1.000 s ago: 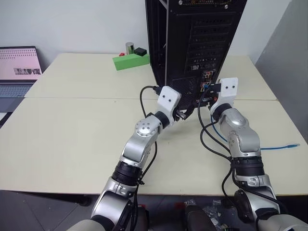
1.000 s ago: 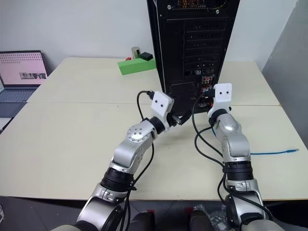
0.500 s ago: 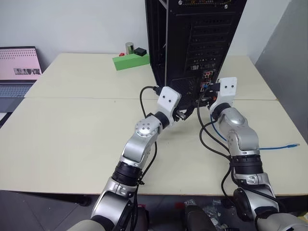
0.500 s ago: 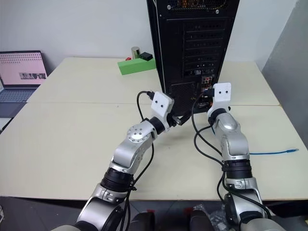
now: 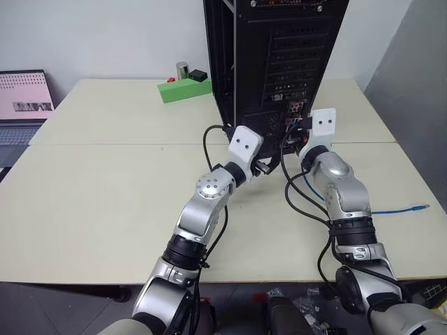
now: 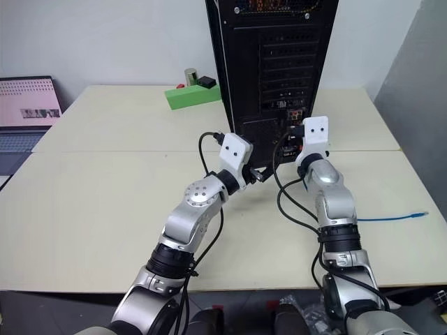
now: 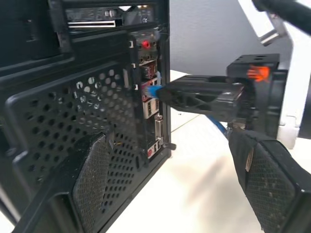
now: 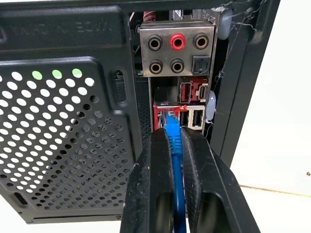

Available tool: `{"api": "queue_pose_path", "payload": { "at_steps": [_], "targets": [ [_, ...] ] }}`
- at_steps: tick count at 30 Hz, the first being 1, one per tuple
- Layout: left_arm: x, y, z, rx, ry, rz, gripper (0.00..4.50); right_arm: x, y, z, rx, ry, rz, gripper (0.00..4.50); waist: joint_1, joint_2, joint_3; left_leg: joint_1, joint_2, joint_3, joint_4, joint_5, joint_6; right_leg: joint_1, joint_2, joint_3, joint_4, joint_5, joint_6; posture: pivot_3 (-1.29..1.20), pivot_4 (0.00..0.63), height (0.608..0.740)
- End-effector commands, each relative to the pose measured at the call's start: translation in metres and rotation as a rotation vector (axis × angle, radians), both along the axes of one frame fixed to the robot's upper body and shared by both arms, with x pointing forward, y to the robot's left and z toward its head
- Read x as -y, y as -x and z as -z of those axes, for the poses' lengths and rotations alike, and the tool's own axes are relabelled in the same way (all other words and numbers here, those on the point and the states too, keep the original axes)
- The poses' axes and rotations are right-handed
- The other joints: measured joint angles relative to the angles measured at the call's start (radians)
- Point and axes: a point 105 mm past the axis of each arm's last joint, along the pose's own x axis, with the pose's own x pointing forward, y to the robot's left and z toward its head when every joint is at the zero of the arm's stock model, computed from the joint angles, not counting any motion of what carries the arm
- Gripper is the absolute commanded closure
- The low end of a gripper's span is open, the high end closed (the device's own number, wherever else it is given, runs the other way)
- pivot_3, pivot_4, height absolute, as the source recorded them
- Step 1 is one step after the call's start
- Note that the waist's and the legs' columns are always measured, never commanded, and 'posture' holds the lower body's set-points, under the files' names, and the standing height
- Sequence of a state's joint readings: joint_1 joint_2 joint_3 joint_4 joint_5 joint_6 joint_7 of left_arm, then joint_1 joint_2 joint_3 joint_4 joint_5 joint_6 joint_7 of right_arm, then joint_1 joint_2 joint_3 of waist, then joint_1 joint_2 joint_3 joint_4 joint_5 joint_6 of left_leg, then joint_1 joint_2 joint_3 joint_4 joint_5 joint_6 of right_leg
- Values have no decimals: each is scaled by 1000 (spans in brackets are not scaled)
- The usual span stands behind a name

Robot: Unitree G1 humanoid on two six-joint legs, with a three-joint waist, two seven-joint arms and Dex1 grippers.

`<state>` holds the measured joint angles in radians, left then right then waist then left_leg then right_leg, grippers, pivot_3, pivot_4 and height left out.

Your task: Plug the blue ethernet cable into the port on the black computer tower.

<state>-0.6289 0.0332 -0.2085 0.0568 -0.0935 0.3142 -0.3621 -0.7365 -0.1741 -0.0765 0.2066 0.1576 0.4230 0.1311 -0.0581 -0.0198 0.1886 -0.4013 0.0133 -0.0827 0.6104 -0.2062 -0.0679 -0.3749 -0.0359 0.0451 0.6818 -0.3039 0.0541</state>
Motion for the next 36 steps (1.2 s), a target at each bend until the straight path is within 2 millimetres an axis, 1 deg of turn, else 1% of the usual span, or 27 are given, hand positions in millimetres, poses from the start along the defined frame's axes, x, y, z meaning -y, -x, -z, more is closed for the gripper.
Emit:
{"api": "queue_pose_path", "payload": {
  "at_steps": [1, 22, 33, 35, 36],
  "targets": [
    [3, 7, -16, 66, 31, 15, 544, -10, -2, -23, 66, -3, -30, 4500, -1, 0, 0, 0, 0, 0, 0, 0, 0, 0, 0, 0, 0, 0, 0, 0, 150, 740],
    [2, 7, -17, 65, 36, 14, 544, -13, -9, -21, 43, -6, -16, 4500, -12, 0, 0, 1, 0, 1, 0, 0, 0, 0, 0, 2, 0, 0, 0, 0, 150, 740],
    [0, 6, -17, 68, 32, 7, 544, -9, -8, -19, 40, -20, -18, 4500, -19, 0, 0, 1, 0, 1, 0, 0, 0, 0, 1, 2, 0, 0, 1, 0, 150, 740],
    [-1, 5, -16, 68, 30, 1, 510, -5, -7, -16, 33, -17, -18, 3809, -19, 0, 0, 1, 0, 1, 0, 0, 0, 0, 1, 2, 0, 0, 1, 0, 150, 740],
    [-1, 5, -16, 68, 29, -2, 510, -3, -6, -15, 29, -13, -20, 3710, -18, 0, 0, 1, 0, 1, 0, 0, 0, 0, 1, 2, 0, 0, 1, 0, 150, 740]
  ]
}}
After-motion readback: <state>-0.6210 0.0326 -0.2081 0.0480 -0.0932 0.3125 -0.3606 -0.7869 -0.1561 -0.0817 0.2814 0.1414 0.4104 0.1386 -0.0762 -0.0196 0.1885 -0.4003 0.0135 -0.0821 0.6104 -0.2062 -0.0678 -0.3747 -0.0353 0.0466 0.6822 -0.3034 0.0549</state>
